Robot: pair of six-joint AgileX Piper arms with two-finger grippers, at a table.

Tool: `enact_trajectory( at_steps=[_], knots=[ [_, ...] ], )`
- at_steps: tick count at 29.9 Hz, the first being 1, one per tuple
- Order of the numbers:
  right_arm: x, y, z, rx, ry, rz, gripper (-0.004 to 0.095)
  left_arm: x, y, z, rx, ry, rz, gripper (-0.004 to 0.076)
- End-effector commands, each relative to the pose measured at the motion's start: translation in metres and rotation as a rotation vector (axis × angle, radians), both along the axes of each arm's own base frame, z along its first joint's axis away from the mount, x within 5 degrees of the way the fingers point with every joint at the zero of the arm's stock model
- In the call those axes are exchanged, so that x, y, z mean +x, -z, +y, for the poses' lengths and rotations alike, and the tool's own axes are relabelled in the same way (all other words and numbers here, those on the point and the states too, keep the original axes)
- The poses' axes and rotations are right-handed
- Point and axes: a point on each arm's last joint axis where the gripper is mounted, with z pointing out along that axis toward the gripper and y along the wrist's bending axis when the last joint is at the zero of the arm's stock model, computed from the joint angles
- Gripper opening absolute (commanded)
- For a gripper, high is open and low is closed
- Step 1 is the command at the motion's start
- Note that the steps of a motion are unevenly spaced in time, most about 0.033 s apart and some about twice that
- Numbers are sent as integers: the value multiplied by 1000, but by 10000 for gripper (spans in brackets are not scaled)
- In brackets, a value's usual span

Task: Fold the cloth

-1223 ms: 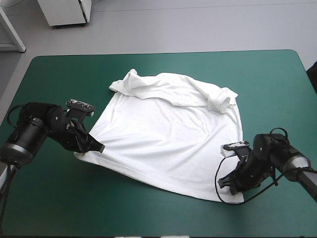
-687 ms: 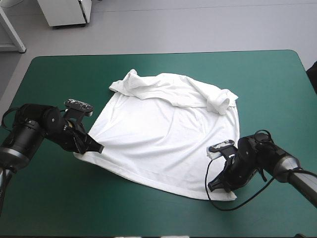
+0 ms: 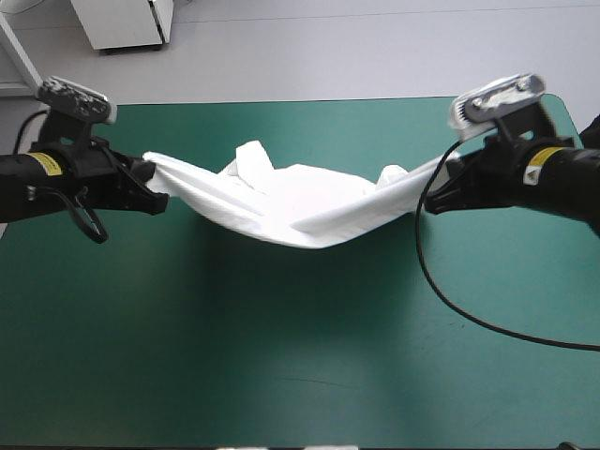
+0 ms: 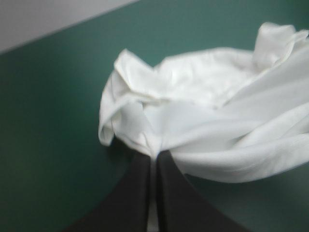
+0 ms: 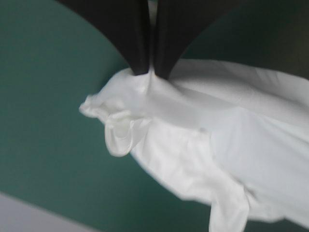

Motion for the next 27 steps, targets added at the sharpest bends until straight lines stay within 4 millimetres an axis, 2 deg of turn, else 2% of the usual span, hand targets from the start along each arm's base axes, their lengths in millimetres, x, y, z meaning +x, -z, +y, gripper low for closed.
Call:
enact_trajectory(
  at_steps=[1,5,8,12,16,22,27],
  knots=[
    [-36,-58,-23,46,34,-247,-7,-34,-52,1,-80,64,-220,-22],
    [-67,-100,-40,106,57,-458,-7,-65,-101,9,-118,66,-492,-22],
    [-90,-125,-51,158,58,-615,-7,-92,-130,15,-146,66,-672,-22],
    [-112,-148,-60,226,59,-794,-7,-123,-155,21,-183,79,-840,-22],
    [-123,-161,-64,267,49,-914,-7,-140,-167,22,-228,95,-939,-22],
    [-122,-170,-63,289,41,-1017,-7,-138,-178,24,-267,78,-1053,-22],
    [-102,-178,-57,244,92,-1119,-13,-103,-182,19,-261,40,-1112,-22]
  ],
)
